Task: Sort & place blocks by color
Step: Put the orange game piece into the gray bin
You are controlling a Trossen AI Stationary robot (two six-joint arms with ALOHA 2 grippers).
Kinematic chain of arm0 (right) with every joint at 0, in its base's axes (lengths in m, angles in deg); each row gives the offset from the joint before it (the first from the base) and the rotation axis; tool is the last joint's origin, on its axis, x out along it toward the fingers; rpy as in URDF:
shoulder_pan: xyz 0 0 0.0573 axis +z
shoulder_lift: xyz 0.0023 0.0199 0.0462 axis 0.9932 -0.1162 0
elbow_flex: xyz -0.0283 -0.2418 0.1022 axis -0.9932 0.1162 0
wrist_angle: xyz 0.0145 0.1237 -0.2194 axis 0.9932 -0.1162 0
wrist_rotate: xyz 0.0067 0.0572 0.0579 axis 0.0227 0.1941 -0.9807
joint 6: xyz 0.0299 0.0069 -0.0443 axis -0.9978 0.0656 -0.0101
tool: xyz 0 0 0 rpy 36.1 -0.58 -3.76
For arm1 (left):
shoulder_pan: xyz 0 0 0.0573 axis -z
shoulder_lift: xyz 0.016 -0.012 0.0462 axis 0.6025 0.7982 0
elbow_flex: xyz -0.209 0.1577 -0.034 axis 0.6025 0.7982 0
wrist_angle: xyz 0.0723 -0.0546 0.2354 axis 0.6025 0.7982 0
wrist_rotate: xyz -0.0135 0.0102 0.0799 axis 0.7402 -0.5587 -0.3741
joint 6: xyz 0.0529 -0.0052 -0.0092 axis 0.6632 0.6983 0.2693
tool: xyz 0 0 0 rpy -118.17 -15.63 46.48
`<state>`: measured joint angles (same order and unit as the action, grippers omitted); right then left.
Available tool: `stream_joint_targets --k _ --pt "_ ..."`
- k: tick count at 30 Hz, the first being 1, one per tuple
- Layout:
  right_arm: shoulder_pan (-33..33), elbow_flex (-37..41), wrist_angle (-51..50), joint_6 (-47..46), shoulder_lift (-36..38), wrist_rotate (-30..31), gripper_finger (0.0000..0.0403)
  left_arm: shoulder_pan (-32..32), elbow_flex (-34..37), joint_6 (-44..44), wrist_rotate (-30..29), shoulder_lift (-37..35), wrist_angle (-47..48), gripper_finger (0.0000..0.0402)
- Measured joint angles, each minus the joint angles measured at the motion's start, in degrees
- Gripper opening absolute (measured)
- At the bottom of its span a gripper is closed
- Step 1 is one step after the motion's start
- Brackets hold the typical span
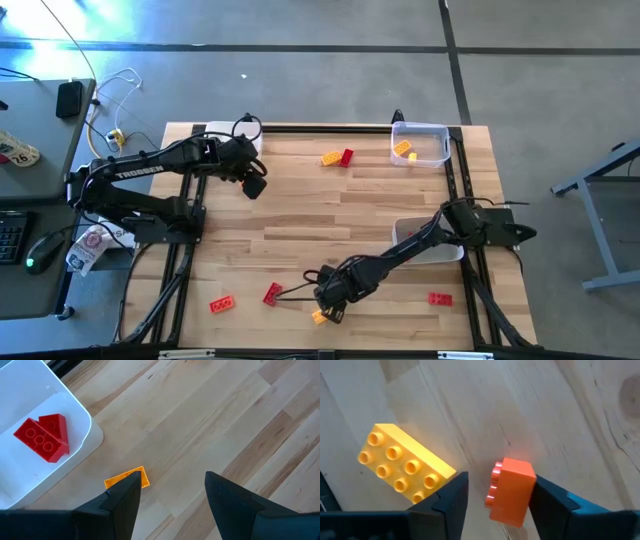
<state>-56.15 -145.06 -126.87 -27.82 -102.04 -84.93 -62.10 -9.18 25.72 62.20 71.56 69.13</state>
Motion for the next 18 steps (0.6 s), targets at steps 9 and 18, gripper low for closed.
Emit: stream_joint_targets --k 9,18 --pt "0.0 0.0 -2.0 2.8 0.2 0.1 0.0067 0.0 0.0 0.0 -0.1 0.0 0.0 0.0207" --pt "-0.2 0.0 -12.5 2.8 2.3 6.0 0.0067 0.0 0.0 1.6 -0.2 0.0 0.0 0.0207"
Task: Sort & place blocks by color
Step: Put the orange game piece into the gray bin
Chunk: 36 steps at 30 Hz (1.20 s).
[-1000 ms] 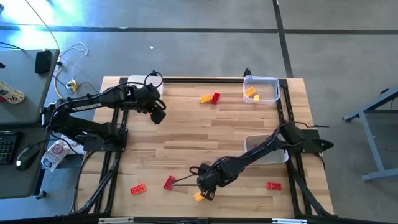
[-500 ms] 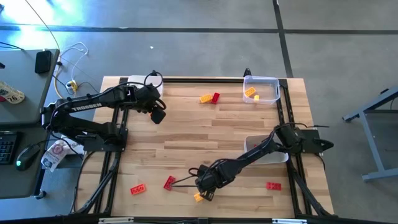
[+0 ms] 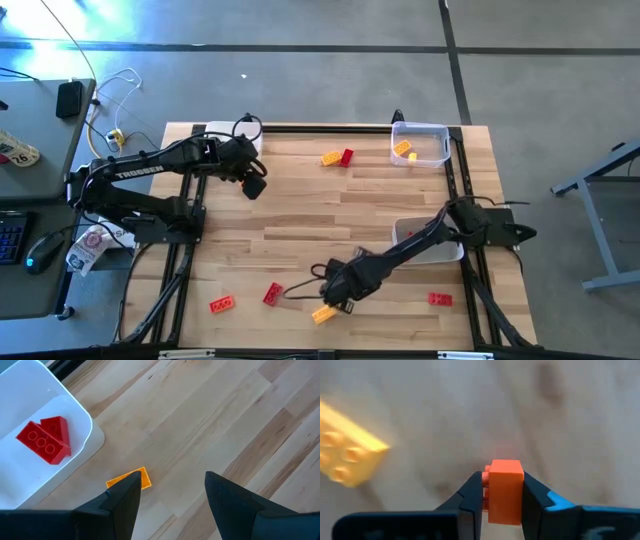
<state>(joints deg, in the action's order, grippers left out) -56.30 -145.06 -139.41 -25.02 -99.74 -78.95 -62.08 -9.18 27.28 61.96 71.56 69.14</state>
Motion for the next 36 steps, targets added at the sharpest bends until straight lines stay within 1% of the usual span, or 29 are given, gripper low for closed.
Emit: stream_joint_targets --k 10,15,18,20,22,25,28,32,36 --pt "0.0 0.0 -15.6 -5.7 7.8 13.9 0.0067 0.0 0.0 0.4 0.0 0.0 0.0 0.0207" --pt "0.0 0.0 -26.3 -12.2 10.9 20.0 0.0067 0.0 0.0 0.4 0.0 0.0 0.0 0.0207" --pt "0.0 0.0 -33.5 -17.7 12.0 21.9 0.0067 0.2 0.0 0.4 0.0 0.0 0.0 0.0207" --pt "0.0 0.2 -36.4 -21.3 12.3 21.9 0.0067 0.8 0.0 -0.1 0.0 0.0 0.0 0.0207" --pt "0.0 2.1 -35.0 -21.8 13.5 21.6 0.0067 1.8 0.0 -1.2 0.0 0.0 0.0 0.0207" --pt "0.0 4.4 -35.9 -23.9 14.2 20.6 0.0067 3.8 0.0 -2.9 0.1 0.0 0.0 0.0207" --pt "0.0 8.3 -35.6 -24.8 14.7 18.3 0.0067 6.2 0.0 -4.6 0.1 0.0 0.0 0.0207" --pt "0.5 11.4 -35.9 -27.6 15.4 16.2 0.0067 9.4 0.0 -6.4 0.3 0.0 0.0 0.0207" --pt "2.0 12.2 -36.1 -30.0 16.9 15.6 0.0066 12.7 0.0 -8.4 0.3 0.0 0.0 0.0207"
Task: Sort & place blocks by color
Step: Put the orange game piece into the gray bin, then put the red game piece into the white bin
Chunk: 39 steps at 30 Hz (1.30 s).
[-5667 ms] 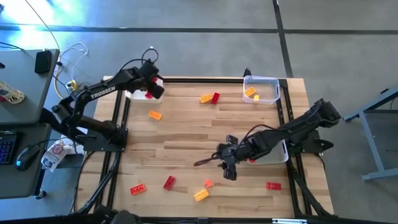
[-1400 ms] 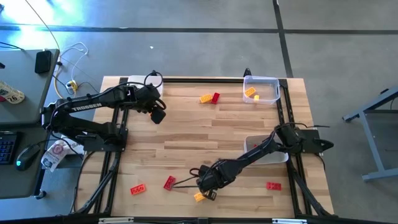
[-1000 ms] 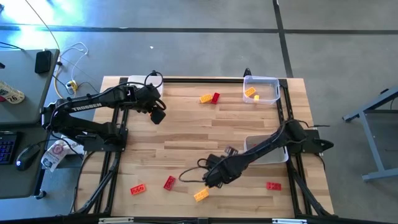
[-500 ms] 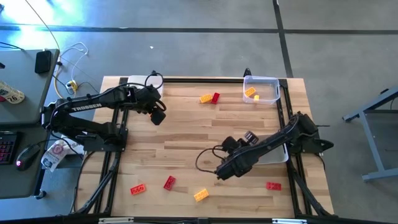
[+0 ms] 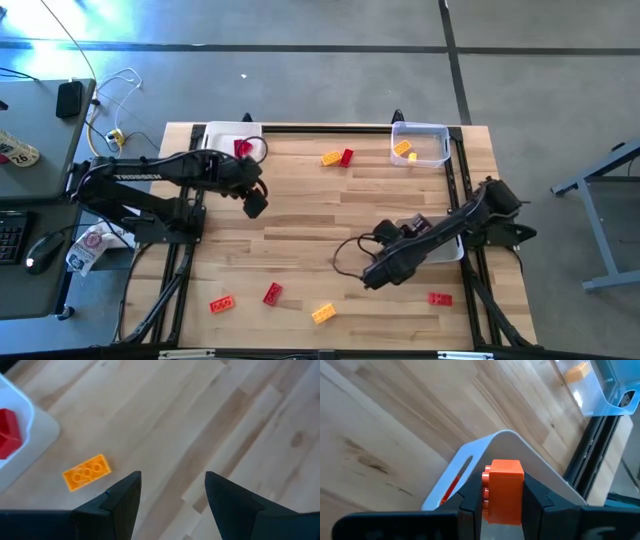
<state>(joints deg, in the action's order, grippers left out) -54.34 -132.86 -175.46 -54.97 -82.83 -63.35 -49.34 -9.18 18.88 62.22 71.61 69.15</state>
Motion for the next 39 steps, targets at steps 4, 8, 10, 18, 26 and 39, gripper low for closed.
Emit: stream_joint_targets --k 4,8,10,18,26,39 --pt "1.4 0.0 -0.1 -3.0 2.3 0.8 0.0067 3.2 0.0 -2.5 0.0 0.0 0.0 0.0207" --pt "2.0 1.8 0.0 -5.6 3.9 -0.8 0.0067 6.8 0.0 -6.4 -0.1 0.3 0.0 0.0207" --pt "2.0 3.7 0.0 -7.0 4.3 -2.9 0.0067 9.0 0.0 -8.4 -0.1 0.8 0.0 0.0207" --pt "2.0 11.2 3.7 -7.5 5.1 -9.3 0.0067 17.3 0.0 -16.5 0.5 5.5 0.0 0.0207" --pt "0.9 12.1 7.8 -0.5 6.3 -14.5 0.0069 24.3 0.0 -23.5 1.1 11.3 -2.1 0.0207" --pt "0.1 12.1 8.6 7.0 6.3 -10.2 0.0142 33.3 0.0 -33.5 5.7 18.2 -12.5 0.0207"
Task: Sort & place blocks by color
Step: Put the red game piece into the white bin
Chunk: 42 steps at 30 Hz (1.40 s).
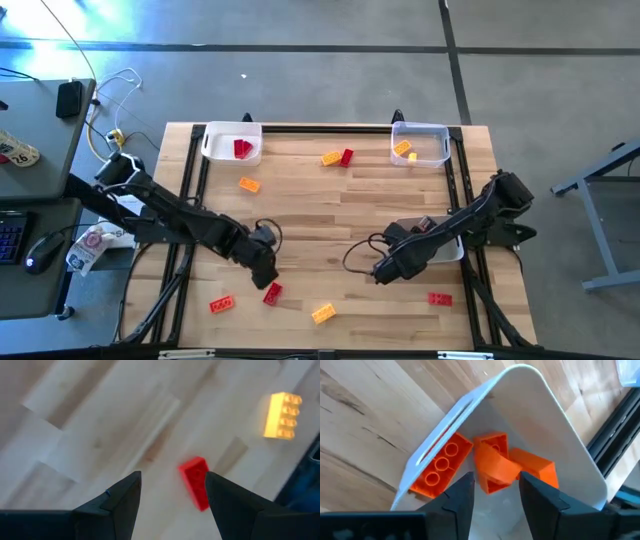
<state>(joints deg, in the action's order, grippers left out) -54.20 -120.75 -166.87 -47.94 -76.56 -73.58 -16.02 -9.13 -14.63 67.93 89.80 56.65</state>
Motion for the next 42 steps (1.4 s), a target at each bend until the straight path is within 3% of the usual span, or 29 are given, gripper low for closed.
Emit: stream_joint_targets --k 15,30,42 --pt "-1.2 0.0 -2.1 -0.3 0.0 5.7 0.0156 7.3 0.0 -12.0 0.2 4.6 -8.2 0.0207" --pt "-1.5 0.0 -1.7 -0.3 0.0 6.9 0.0156 8.0 0.0 -12.4 0.1 14.2 -14.4 0.0207" --pt "-1.5 0.0 -1.5 -0.3 0.0 6.7 0.0156 8.0 -0.1 -12.4 0.5 16.9 -16.3 0.0207"
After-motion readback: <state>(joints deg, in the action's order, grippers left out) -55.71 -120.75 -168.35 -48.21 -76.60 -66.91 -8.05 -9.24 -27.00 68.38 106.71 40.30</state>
